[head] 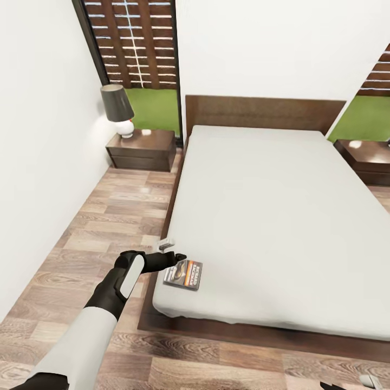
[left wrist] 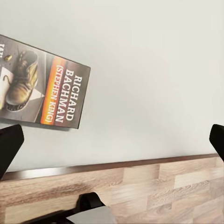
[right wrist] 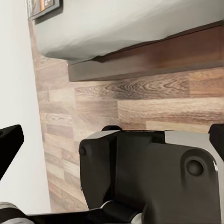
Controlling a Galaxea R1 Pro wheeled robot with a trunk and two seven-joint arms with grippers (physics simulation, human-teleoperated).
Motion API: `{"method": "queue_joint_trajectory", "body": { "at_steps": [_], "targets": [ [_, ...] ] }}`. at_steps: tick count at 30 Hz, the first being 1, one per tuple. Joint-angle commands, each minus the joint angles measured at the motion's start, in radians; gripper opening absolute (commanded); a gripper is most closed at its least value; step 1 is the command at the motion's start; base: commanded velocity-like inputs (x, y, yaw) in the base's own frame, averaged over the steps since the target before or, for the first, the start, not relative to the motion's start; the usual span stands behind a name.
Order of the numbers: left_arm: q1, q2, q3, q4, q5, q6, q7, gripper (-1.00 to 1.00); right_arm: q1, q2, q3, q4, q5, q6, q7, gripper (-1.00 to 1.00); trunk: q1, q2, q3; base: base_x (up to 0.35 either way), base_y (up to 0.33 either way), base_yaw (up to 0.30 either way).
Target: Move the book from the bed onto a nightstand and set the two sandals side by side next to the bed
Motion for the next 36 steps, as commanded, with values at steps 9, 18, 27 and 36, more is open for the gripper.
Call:
{"method": "queue_joint_trajectory", "body": {
  "at_steps": [9, 18, 27, 36],
  "targets": [
    [-0.005, -0.021, -0.018, -0.006, -0.004, 0.008, -0.004, 1.00, -0.001, 0.000, 0.008, 0.001, -0.007, -0.002, 0.004, 1.00, 0.000, -0.002, -0.005, 0.050, 0.000, 0.000],
    [-0.119, -0.073, -0.029, -0.009, -0.009, 0.147, 0.002, 1.00, -0.001, 0.000, 0.008, 0.001, -0.007, -0.003, 0.004, 1.00, 0.000, -0.002, -0.005, 0.123, 0.000, 0.000],
    [-0.133, -0.074, -0.033, -0.003, -0.011, 0.155, 0.002, 1.00, -0.001, 0.000, 0.008, 0.001, -0.007, -0.002, 0.004, 1.00, 0.000, -0.002, -0.005, 0.091, 0.000, 0.000],
    [-0.128, -0.051, -0.032, -0.002, -0.004, 0.154, -0.003, 1.00, -0.001, 0.000, 0.008, 0.001, -0.007, -0.002, 0.004, 1.00, 0.000, -0.002, -0.005, 0.135, 0.000, 0.000]
  ]
}}
